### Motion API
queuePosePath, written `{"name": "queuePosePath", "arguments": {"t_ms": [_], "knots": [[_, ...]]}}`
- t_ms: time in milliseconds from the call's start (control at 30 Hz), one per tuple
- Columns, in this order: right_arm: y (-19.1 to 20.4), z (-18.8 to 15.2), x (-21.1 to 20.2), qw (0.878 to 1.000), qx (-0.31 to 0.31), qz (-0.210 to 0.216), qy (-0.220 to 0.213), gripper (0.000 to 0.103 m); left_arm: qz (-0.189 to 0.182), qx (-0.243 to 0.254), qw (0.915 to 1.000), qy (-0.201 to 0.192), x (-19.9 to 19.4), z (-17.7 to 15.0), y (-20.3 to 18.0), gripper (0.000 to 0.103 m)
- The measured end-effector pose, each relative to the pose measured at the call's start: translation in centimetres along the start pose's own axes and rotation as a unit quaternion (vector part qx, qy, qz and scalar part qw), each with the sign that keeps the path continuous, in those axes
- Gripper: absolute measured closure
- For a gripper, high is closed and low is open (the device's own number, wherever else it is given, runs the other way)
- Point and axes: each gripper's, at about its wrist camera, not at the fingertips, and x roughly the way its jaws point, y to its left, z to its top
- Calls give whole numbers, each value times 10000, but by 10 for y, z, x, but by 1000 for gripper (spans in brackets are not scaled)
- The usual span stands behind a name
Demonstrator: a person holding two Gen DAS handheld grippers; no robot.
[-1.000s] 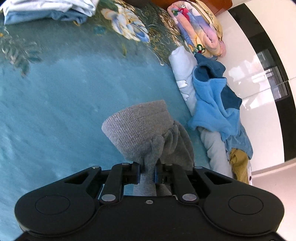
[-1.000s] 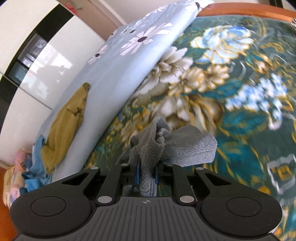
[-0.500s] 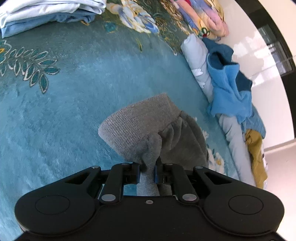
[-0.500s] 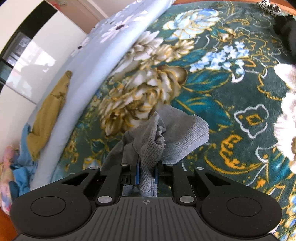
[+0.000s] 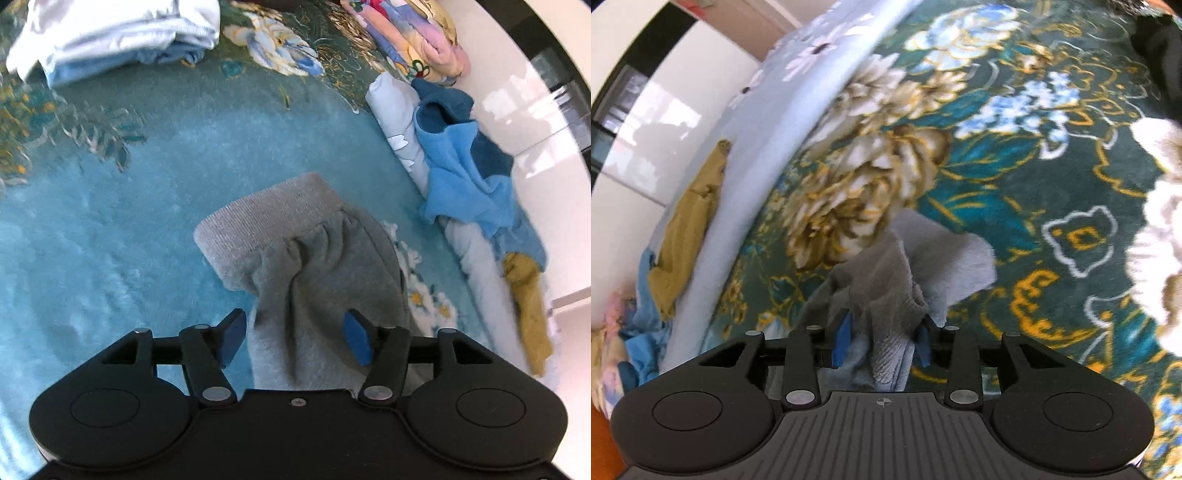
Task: Fold clothes
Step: 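Open both grippers and release the folded grey garment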
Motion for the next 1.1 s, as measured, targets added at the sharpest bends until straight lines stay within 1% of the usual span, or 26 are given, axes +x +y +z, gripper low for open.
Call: {"name": "queuePosePath", "arguments": {"t_ms": [33, 67, 100, 133, 167, 200, 267, 333, 367, 433, 500, 567, 633, 733, 767, 867, 933, 967, 1000, 1033, 1067, 1100], "knots": [[-2, 3, 0, 10000, -8, -8, 75, 70, 63, 81, 9999, -42, -4, 0, -5, 46], [-4, 5, 0, 9999, -57, -36, 157, 70, 120, 162, 9998, -86, -9, 0, -10, 43], [-6, 7, 0, 9997, -80, -44, 230, 68, 180, 242, 9995, -114, -13, 0, -16, 41], [-10, 9, -1, 9995, -21, -89, 290, 64, 235, 299, 9992, -129, -16, 0, -22, 40], [-14, 10, -1, 9993, 45, -138, 349, 50, 233, 348, 9990, -140, -19, -1, -28, 40], [-18, 12, -2, 9989, 111, -187, 408, 42, 169, 396, 9990, -143, -21, -2, -33, 40], [-27, 15, -5, 9988, 79, -187, 456, 43, 101, 465, 9987, -161, -23, -4, -45, 40], [-34, 20, -10, 9990, -69, -160, 416, 43, 61, 553, 9983, -169, -22, -7, -58, 40], [-38, 22, -13, 9990, -144, -147, 394, 44, 75, 614, 9980, -157, -21, -9, -65, 40], [-38, 30, -16, 9988, -341, -72, 341, 46, 88, 812, 9965, -153, -16, -16, -81, 40], [-34, 40, -18, 9978, -627, 33, 217, 47, 20, 951, 9954, -108, -9, -24, -97, 39], [-26, 51, -15, 9952, -943, 174, 174, 47, -76, 1003, 9949, 33, 2, -33, -109, 39], [-16, 61, -7, 9919, -1205, 306, 265, 49, -145, 1053, 9942, 158, 11, -42, -121, 39], [-1, 66, 12, 9844, -1616, 456, 520, 53, -236, 1160, 9925, 317, 22, -57, -137, 39], [2, 66, 19, 9817, -1730, 481, 631, 57, -252, 1191, 9919, 368, 26, -60, -141, 39], [7, 65, 36, 9781, -1894, 348, 792, 58, -254, 1293, 9901, 479, 34, -69, -153, 39], [4, 64, 42, 9792, -1770, 435, 892, 66, -257, 1366, 9889, 529, 38, -73, -158, 39], [3, 63, 45, 9797, -1705, 482, 942, 75, -255, 1388, 9884, 565, 40, -73, -160, 39], [2, 63, 48, 9800, -1640, 529, 991, 80, -250, 1400, 9881, 589, 42, -74, -162, 39], [1, 62, 48, 9802, -1616, 568, 996, 82, -248, 1404, 9880, 594, 42, -74, -163, 39], [1, 62, 48, 9804, -1598, 611, 972, 91, -242, 1397, 9882, 585, 43, -74, -164, 39], [1, 62, 48, 9807, -1581, 655, 946, 96, -235, 1389, 9883, 576, 43, -74, -164, 39]]}}
